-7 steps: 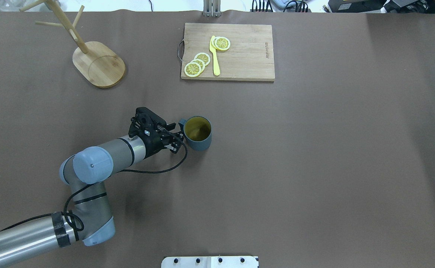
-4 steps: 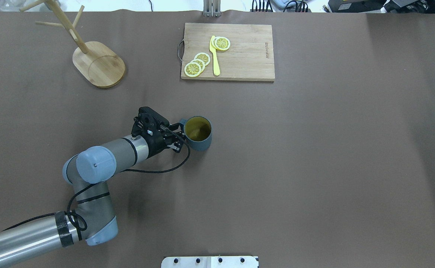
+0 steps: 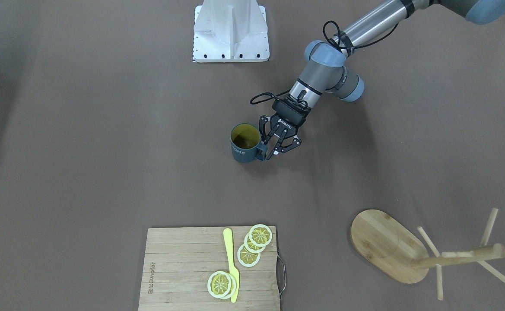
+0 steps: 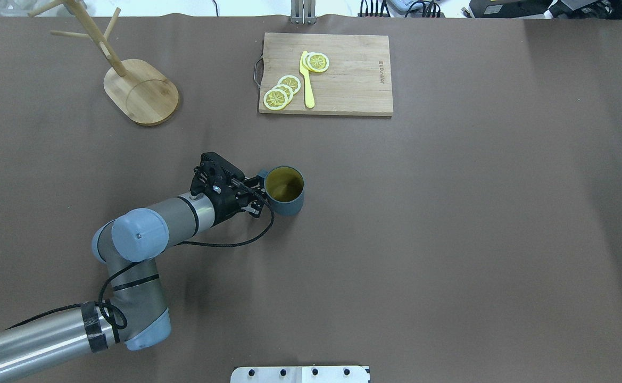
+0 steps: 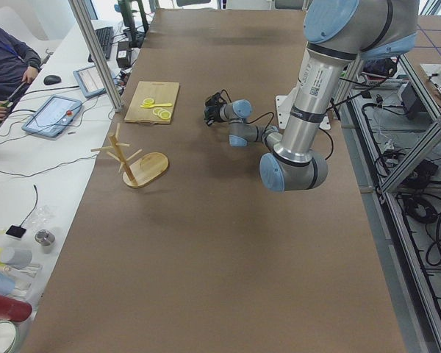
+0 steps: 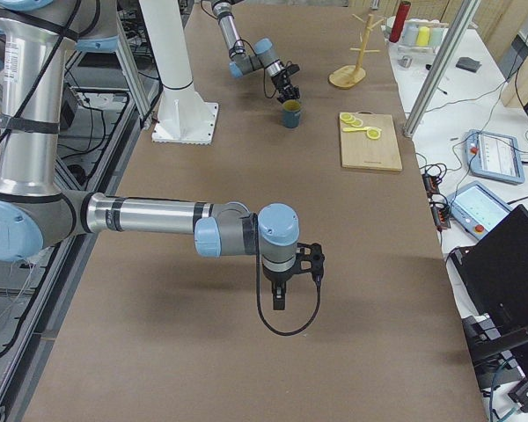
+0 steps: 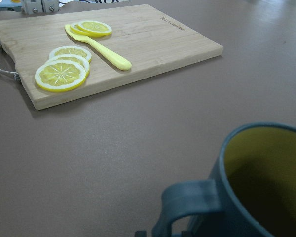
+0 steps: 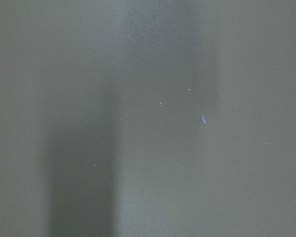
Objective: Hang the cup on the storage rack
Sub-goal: 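Close the left gripper on the blue mug's handle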
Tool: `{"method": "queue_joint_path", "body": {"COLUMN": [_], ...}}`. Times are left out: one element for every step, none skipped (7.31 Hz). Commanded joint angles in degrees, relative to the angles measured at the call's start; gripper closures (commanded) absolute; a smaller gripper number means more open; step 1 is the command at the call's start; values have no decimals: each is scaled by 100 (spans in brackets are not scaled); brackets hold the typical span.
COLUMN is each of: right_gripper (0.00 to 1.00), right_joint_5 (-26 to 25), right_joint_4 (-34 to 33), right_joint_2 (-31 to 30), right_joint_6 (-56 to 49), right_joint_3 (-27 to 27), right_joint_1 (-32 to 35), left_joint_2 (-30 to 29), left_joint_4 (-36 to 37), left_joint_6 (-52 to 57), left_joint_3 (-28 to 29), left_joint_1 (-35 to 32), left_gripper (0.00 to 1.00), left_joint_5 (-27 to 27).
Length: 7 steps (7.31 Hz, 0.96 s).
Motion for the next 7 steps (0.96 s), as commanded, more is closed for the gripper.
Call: {"method": "queue_joint_path", "body": {"right_gripper": [0,0,0,0,0,0,0], "right_joint_5": [0,0,0,0,0,0,0], "right_joint_4": [9,9,9,9,9,9,9], "right_joint_2": [42,42,59,68,68,68,68], "right_joint_6": [139,140,140,140,149,149,149], "right_joint_3": [2,2,2,2,2,-7,2], "right_joint_1": [0,0,0,0,0,0,0], "left_joint_2": [-33,-42,-42,-42,-42,-42,-42], "left_joint_4": [0,0,0,0,0,-18,-18], "left_joint_6": [10,10,10,19,19,19,10], "left_joint_3": [14,23,23,23,23,23,23], "left_joint_1": [-1,-1,-10,-19,-19,-19,-19], "left_gripper": [65,66,67,68,71,79,90], "left_joint_5": [0,0,0,0,0,-9,-9]}}
